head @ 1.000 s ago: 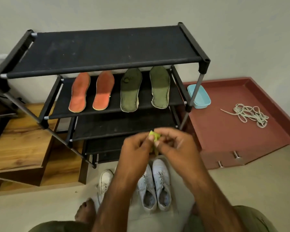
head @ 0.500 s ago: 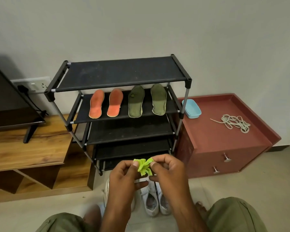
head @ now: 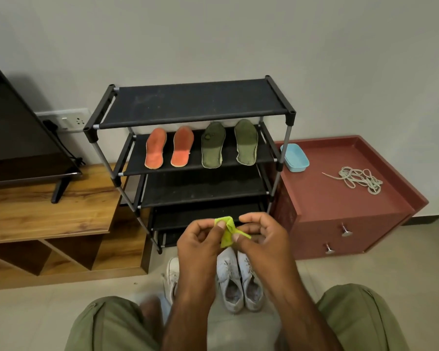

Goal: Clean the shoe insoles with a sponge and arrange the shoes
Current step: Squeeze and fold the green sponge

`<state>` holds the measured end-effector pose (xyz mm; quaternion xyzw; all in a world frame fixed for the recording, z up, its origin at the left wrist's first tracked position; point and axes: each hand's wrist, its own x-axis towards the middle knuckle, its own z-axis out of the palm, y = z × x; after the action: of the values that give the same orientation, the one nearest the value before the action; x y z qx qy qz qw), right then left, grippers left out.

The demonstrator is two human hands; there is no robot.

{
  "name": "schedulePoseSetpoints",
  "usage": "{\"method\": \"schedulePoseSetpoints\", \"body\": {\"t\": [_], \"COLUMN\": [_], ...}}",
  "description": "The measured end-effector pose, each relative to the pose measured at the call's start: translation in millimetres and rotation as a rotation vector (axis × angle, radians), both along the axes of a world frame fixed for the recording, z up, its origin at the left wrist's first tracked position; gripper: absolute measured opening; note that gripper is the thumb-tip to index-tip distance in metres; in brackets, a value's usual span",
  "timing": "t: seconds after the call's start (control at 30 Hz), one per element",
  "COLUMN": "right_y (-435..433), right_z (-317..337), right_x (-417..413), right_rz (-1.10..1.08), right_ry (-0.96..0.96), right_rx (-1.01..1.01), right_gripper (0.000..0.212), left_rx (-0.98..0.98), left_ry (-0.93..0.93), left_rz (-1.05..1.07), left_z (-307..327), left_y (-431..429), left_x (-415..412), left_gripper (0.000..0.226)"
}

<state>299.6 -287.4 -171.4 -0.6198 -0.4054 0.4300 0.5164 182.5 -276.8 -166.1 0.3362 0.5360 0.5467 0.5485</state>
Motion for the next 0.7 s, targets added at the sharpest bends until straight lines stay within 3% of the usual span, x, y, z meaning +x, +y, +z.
{"method": "schedulePoseSetpoints", "body": {"t": [0.17, 0.23, 0.4, 0.57, 0.7], "right_y": [-0.6, 0.3, -3.4, -2.4, -1.3], "right_z": [0.3, -1.3, 2.7, 2.3, -0.4], "right_x": [4.3, 3.8, 0.1, -4.1, 1.1], "right_rz": [-0.010, 0.026, 0.193, 0.127, -0.004], "right_ry": [0.054, -0.054, -0.231, -0.252, -0.129], "right_rx": [0.001, -0.012, -0.014, 0.035, 0.047], "right_gripper": [0.023, 0.026, 0.041, 0.038, 0.030], "left_rx": [-0.099, -0.081, 0.075, 0.125, 0.126], "left_ry": [-0.281, -0.208, 0.190, 0.195, 0.136], "left_rz": [0.094, 0.108, 0.042, -0.065, -0.060], "left_z": [-3.1, -5.2, -12.8, -12.1, -14.3], "left_y": [3.4, 3.2, 2.6, 1.4, 0.6], "left_x": [-0.5, -1.5, -5.9, -11.6, -13.6], "left_gripper": [0.013, 0.011, 0.006, 0.005, 0.005]}}
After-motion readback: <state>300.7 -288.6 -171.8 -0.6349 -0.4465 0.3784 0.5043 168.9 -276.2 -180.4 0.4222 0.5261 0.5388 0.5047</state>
